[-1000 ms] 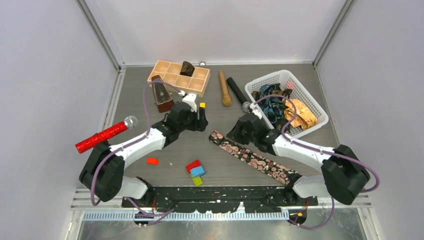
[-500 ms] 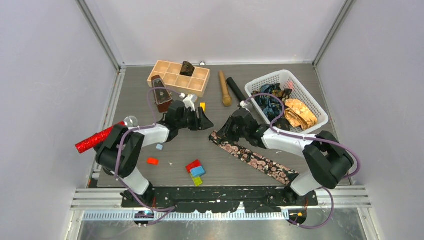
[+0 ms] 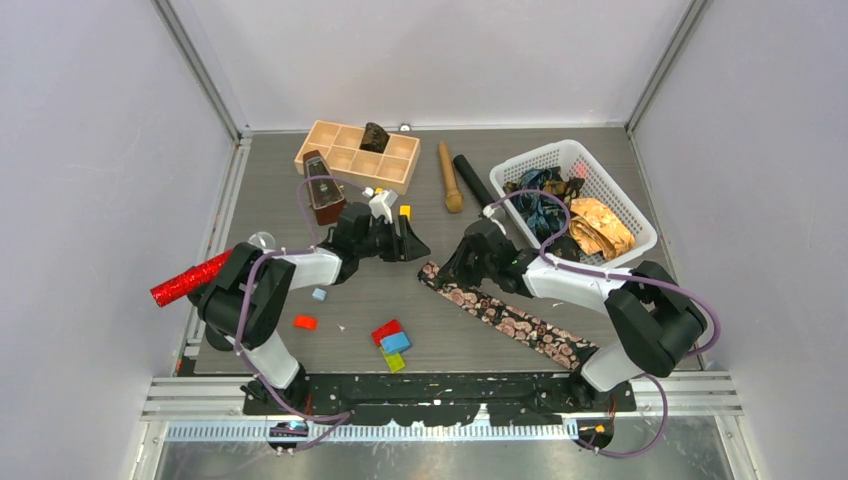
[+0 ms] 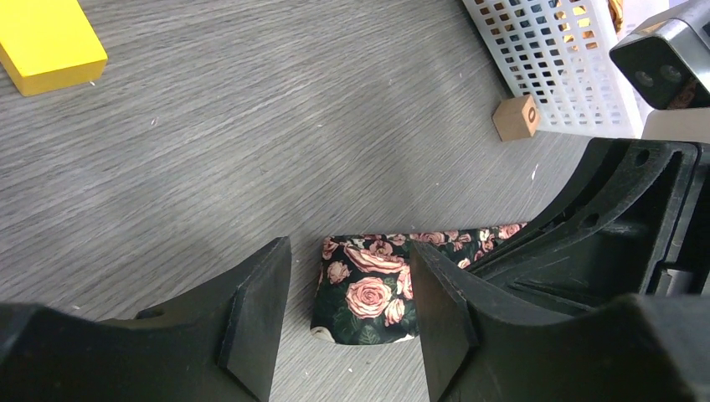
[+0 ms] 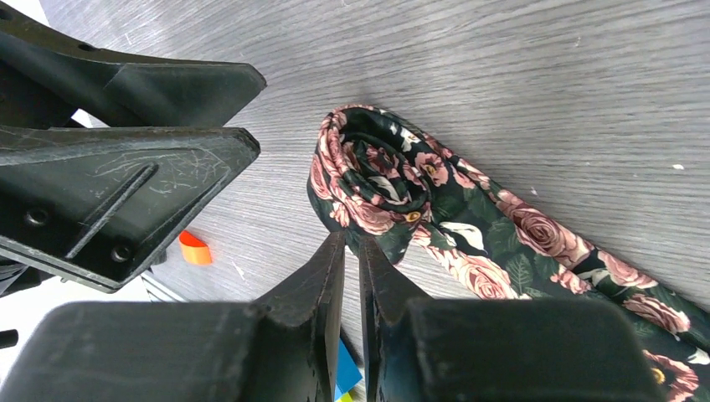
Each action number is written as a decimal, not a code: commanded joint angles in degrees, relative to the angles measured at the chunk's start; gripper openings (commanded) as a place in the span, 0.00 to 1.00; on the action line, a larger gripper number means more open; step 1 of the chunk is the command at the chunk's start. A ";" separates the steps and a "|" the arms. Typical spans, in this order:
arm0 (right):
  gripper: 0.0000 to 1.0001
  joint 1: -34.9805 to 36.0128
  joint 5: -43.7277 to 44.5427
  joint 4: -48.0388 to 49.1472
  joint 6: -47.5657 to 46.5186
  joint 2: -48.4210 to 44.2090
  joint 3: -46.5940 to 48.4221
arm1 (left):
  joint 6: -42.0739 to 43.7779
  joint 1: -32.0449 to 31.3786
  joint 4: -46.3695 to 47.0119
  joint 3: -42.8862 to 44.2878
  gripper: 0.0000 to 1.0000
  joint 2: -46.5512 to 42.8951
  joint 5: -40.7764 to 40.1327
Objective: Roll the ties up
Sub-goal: Roll the tie at the center of the board.
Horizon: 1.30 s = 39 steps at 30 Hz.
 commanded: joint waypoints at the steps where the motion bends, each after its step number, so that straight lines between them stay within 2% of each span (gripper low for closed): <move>1: 0.18 0.27 1.42 -1.16 0.52 -0.04 1.37 | 0.05 -0.02 2.81 -0.07 0.56 0.53 1.46; 7: 0.18 0.26 0.69 -0.48 1.08 -0.28 0.44 | 1.96 -0.02 0.48 -0.03 0.56 0.86 1.88; 25: 0.18 0.23 2.00 0.54 1.23 3.48 -0.04 | 3.09 -0.02 1.25 -0.30 0.56 3.13 5.64; 31: 0.18 0.27 5.44 -0.93 0.97 3.67 -0.42 | 3.90 -0.02 0.98 0.45 0.56 3.98 8.38; 39: 0.18 0.27 5.64 -1.28 0.95 3.63 -0.87 | 5.13 -0.02 -1.55 1.59 0.55 5.16 10.61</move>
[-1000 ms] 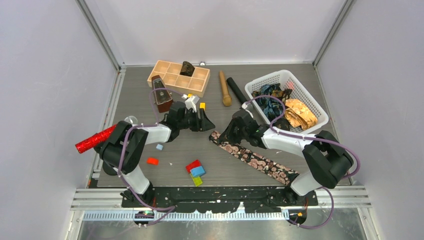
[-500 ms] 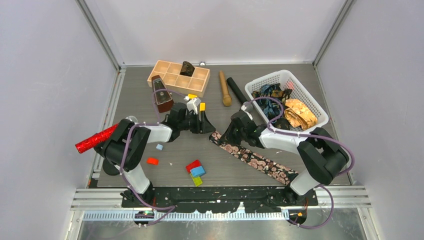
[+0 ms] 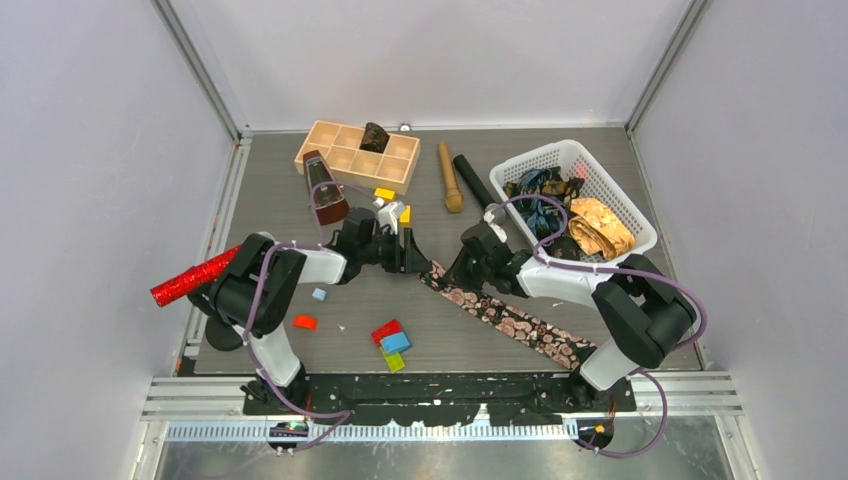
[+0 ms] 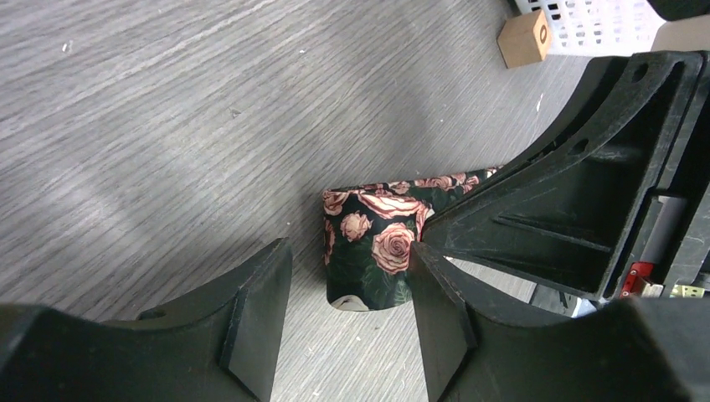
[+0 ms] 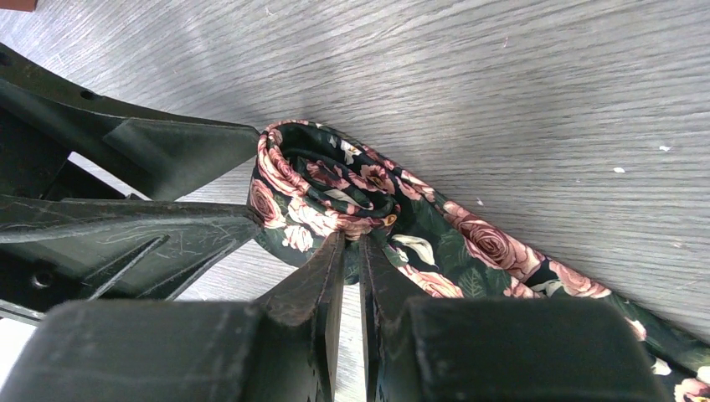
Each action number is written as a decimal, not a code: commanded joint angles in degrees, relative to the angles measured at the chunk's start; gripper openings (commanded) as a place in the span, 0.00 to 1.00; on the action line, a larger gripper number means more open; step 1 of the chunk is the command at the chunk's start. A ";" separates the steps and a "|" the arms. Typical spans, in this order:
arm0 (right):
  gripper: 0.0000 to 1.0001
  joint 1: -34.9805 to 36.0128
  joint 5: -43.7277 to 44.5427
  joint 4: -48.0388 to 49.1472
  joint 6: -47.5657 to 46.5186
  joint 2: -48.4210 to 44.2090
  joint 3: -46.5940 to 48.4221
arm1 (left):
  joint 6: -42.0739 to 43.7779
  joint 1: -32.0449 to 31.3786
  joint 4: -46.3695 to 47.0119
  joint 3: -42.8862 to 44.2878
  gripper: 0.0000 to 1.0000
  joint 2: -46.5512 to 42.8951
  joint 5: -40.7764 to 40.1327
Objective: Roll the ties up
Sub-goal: Roll the tie at the center of the board.
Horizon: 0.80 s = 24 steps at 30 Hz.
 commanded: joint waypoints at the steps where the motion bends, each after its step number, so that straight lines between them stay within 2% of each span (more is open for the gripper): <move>1: 0.18 0.25 2.01 0.17 0.32 0.29 -0.59 | 1.49 -0.02 -0.45 1.61 0.55 0.61 3.15; 12: 0.18 1.07 0.80 1.78 0.84 1.72 -1.54 | -3.70 -0.10 1.11 1.02 0.53 2.78 5.37; 24: 0.18 1.57 1.32 1.78 0.39 2.21 -1.32 | -5.17 -1.00 -3.61 2.45 0.52 4.01 5.29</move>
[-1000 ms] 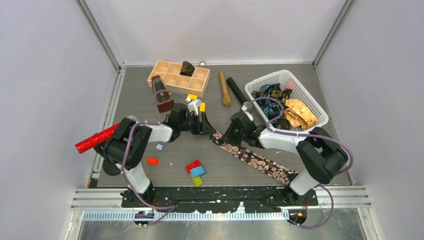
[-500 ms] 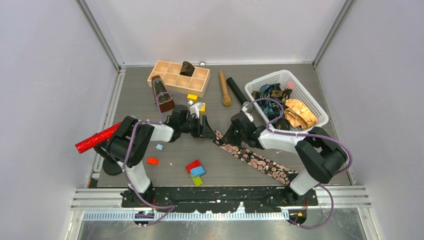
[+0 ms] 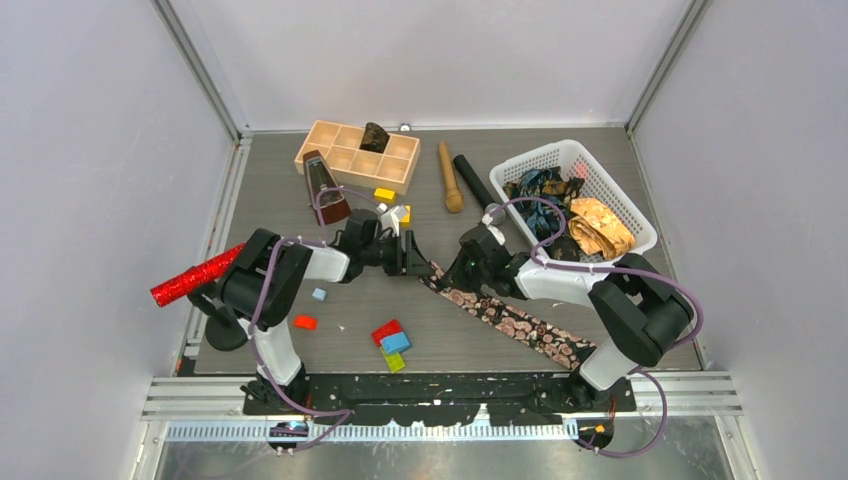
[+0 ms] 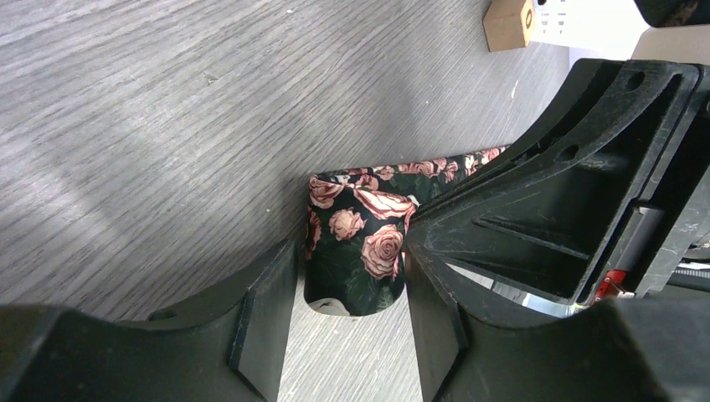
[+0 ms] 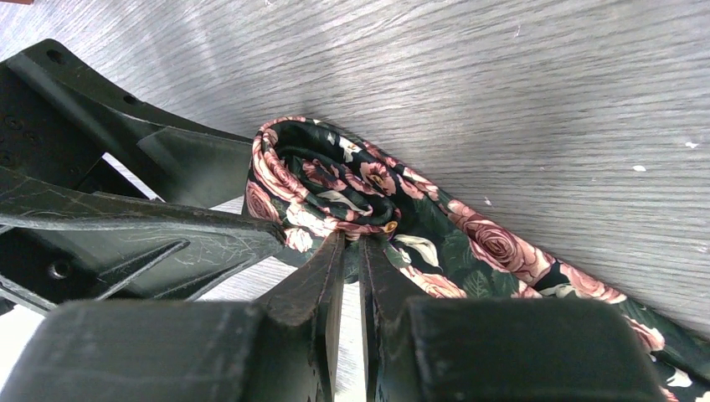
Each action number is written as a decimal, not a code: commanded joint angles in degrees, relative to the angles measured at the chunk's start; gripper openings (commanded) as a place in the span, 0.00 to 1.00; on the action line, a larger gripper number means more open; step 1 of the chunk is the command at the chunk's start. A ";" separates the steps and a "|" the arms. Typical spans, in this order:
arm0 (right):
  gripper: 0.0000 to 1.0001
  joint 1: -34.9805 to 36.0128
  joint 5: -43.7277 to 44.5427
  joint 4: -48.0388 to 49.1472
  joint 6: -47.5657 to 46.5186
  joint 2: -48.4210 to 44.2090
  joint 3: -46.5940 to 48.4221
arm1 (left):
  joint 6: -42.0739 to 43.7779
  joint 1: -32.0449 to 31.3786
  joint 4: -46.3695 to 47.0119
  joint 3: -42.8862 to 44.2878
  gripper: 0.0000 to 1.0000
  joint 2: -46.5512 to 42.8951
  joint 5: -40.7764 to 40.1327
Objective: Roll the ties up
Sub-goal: Roll the tie at the center of the board.
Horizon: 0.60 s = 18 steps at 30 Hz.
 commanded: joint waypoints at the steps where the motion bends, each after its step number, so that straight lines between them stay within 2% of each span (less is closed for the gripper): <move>1: 0.18 0.57 1.68 -0.23 -0.32 1.60 -0.39 | 0.12 -0.93 -3.67 1.91 0.53 0.84 0.19; 18: 0.18 0.57 2.42 1.93 -0.51 4.04 -0.44 | 4.60 -1.14 -10.47 3.25 0.50 0.72 -0.07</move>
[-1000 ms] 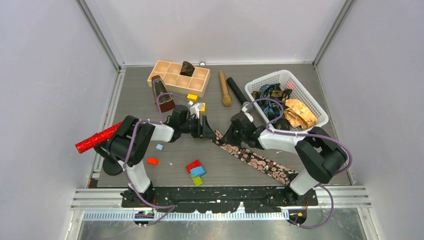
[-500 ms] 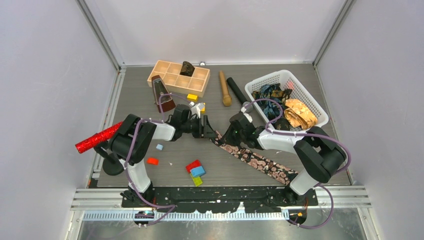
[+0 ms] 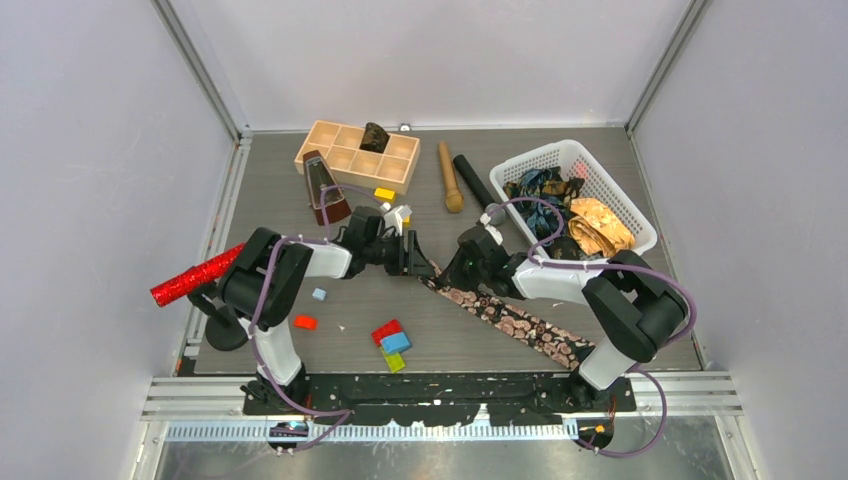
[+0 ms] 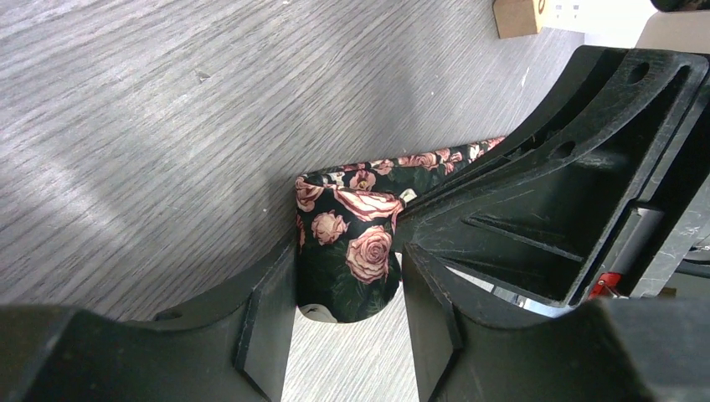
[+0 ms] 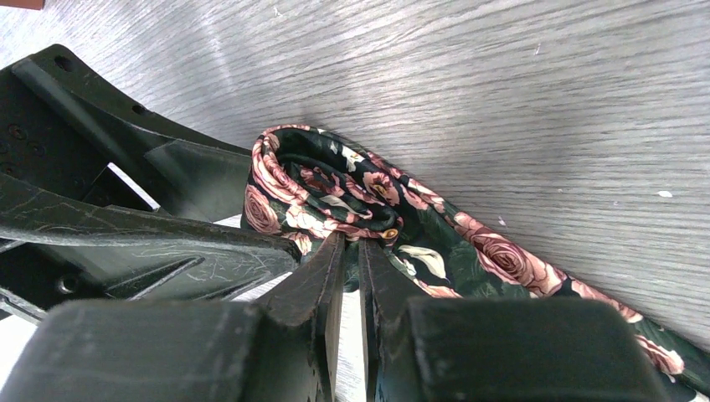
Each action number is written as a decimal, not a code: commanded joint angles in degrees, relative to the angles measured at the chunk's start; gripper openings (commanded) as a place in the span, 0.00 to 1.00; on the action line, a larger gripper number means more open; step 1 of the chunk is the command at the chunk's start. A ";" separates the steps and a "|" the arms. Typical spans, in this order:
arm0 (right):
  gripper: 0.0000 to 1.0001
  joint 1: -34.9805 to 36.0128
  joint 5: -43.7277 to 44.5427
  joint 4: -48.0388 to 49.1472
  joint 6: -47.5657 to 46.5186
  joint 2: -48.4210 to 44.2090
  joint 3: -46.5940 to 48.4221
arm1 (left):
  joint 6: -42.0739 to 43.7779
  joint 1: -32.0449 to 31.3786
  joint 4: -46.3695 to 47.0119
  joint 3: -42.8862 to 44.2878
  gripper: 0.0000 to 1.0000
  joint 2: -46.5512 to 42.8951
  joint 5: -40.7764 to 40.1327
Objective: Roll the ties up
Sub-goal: Roll the tie at the center of the board.
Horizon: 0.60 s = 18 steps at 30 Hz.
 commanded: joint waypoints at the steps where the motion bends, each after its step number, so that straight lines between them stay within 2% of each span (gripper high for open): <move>1: 0.18 0.46 2.22 -0.25 -0.51 2.23 -0.56 | 2.19 -0.33 -4.63 0.53 0.50 0.68 0.13; 9: 0.18 0.56 0.68 4.06 -0.43 3.11 -1.62 | 2.09 -0.33 -4.88 0.60 0.48 1.03 0.68; 18: 0.18 0.66 0.92 4.22 -0.57 2.71 -2.00 | 2.07 -0.33 -4.97 0.81 0.35 1.45 1.45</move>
